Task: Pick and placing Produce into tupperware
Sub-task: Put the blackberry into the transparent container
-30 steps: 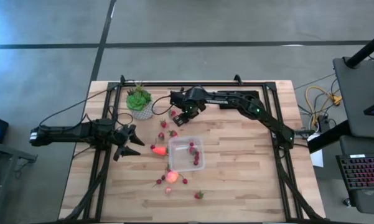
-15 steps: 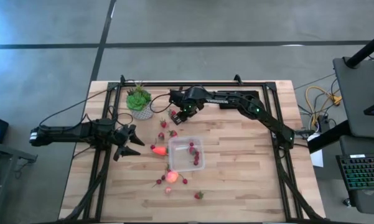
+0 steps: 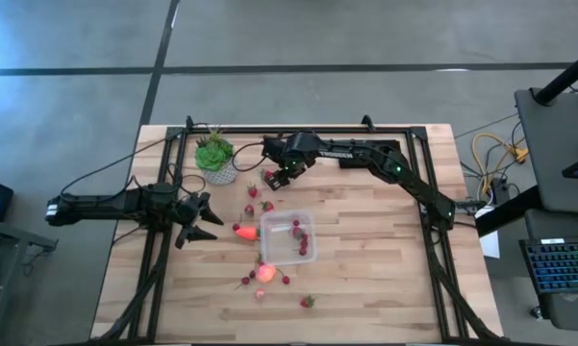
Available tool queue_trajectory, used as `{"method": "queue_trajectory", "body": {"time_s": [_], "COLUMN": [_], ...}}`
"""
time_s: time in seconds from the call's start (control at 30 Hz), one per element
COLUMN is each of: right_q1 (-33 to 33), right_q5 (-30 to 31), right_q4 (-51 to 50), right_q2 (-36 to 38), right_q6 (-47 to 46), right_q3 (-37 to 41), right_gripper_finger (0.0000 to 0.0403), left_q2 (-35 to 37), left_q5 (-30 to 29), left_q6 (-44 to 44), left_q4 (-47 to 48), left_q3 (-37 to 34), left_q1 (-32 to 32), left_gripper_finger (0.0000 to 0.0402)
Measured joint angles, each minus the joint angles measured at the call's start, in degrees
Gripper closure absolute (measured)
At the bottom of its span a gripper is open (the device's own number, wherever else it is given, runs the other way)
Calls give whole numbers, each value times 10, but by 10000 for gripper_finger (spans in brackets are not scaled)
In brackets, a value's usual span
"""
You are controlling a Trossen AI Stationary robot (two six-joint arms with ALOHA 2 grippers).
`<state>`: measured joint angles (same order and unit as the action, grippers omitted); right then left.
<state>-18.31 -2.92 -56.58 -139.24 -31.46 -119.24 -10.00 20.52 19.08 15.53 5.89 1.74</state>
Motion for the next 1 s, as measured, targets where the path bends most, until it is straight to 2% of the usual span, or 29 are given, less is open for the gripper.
{"method": "queue_trajectory", "body": {"time_s": [0.4, 0.67, 0.83, 1.0], "right_q1": [0, 2, 14, 41], "right_q5": [0, -9, -97, -179], "right_q4": [0, -9, -50, -143], "right_q2": [0, 13, 73, 136], "right_q6": [0, 6, 33, 72], "right_q3": [5, -1, -29, -27], "right_gripper_finger": [306, 309, 308, 308], "left_q2": [0, 0, 0, 0], "left_q5": [0, 0, 0, 0], "left_q6": [0, 0, 0, 0], "left_q4": [0, 0, 0, 0], "left_q3": [0, 0, 0, 0], "left_q1": [0, 0, 0, 0], "left_gripper_finger": [162, 162, 162, 162]}}
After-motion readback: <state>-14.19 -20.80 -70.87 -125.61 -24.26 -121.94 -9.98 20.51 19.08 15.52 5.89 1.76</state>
